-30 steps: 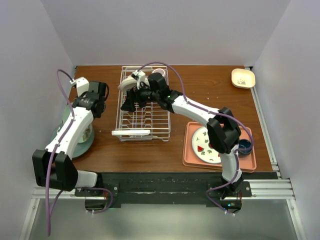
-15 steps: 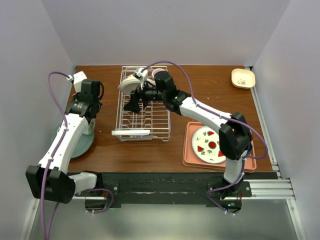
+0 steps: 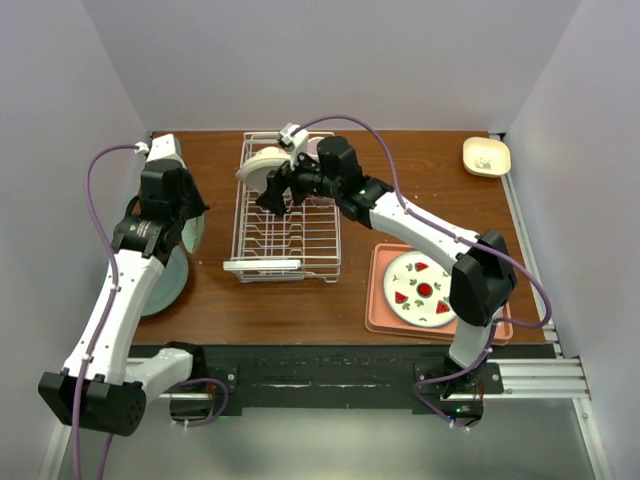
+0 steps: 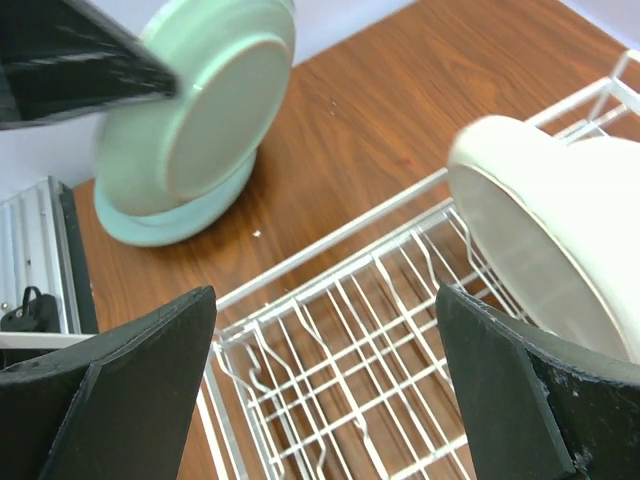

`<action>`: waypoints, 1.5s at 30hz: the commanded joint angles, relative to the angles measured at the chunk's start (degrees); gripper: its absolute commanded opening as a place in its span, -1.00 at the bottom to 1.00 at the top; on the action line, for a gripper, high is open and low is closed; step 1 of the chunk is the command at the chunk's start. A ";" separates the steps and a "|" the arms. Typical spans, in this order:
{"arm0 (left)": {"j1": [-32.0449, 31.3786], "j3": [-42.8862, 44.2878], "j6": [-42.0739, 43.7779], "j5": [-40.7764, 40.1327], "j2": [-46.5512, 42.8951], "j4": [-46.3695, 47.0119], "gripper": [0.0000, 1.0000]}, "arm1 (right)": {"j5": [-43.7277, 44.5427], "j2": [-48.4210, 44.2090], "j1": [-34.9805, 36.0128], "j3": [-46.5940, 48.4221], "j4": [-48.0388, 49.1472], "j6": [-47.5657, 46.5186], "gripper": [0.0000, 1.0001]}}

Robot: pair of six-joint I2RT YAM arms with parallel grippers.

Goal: Load the mixed dishes into the dish rack
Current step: Grab a plate with the left arm, then pass the plate from the left arm to the right

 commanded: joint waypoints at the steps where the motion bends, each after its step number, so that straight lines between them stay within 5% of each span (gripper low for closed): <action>1: -0.15 4.56 4.95 8.17 -5.69 6.16 -1.00 | 0.78 -5.10 -1.95 1.26 -0.62 0.68 0.91; 6: -0.15 4.12 8.65 18.35 -8.60 5.01 -1.00 | -4.84 -8.44 -5.91 0.82 -2.56 -1.25 0.90; 16: -0.15 4.39 12.07 33.84 -12.73 5.45 -1.00 | -27.68 -13.63 -9.78 2.40 -12.91 -27.85 0.92; 22: -0.15 5.70 13.48 41.05 -11.94 7.46 -1.00 | -39.98 -14.77 -9.78 2.05 -14.51 -33.50 0.93; 45: -0.15 5.54 17.97 64.52 -10.36 13.79 -1.00 | -52.92 -12.23 -9.69 14.34 -21.19 -43.44 0.96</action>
